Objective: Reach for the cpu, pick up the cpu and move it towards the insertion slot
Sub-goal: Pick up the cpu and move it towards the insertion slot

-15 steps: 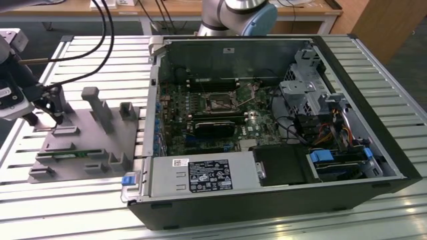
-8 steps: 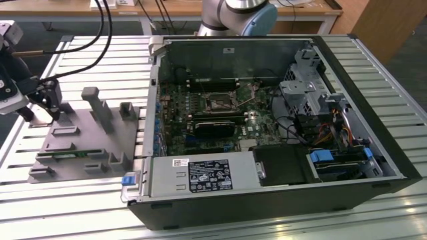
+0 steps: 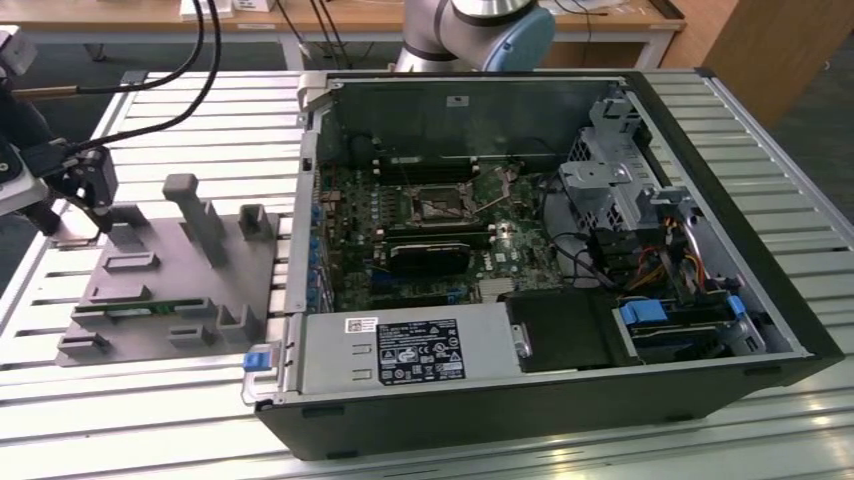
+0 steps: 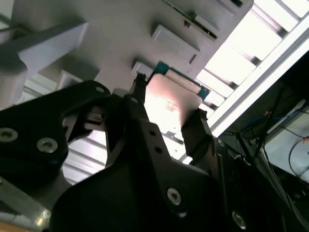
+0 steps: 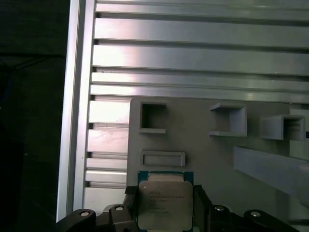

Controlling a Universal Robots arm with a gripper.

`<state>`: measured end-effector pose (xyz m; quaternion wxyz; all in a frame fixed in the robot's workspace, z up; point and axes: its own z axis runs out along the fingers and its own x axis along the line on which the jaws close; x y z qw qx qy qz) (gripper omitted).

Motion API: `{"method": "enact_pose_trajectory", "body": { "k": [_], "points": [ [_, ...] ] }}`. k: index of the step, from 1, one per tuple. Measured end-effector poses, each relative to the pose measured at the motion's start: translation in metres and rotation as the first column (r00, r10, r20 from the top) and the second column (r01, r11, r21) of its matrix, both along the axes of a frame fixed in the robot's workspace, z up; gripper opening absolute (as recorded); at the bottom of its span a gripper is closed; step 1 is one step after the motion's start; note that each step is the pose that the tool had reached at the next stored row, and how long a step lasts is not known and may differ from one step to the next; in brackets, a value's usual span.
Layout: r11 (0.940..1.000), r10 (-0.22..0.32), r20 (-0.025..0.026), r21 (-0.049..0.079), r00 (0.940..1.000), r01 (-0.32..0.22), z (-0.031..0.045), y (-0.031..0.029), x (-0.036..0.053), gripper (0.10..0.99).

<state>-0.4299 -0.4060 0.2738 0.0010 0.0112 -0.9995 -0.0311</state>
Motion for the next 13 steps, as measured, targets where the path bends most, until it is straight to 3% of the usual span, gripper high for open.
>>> {"method": "enact_pose_trajectory", "body": {
  "k": [13],
  "points": [
    [1.0,0.0,0.0,0.001,1.0,0.0,0.0151,0.0,0.0002,0.545]
  ]
}}
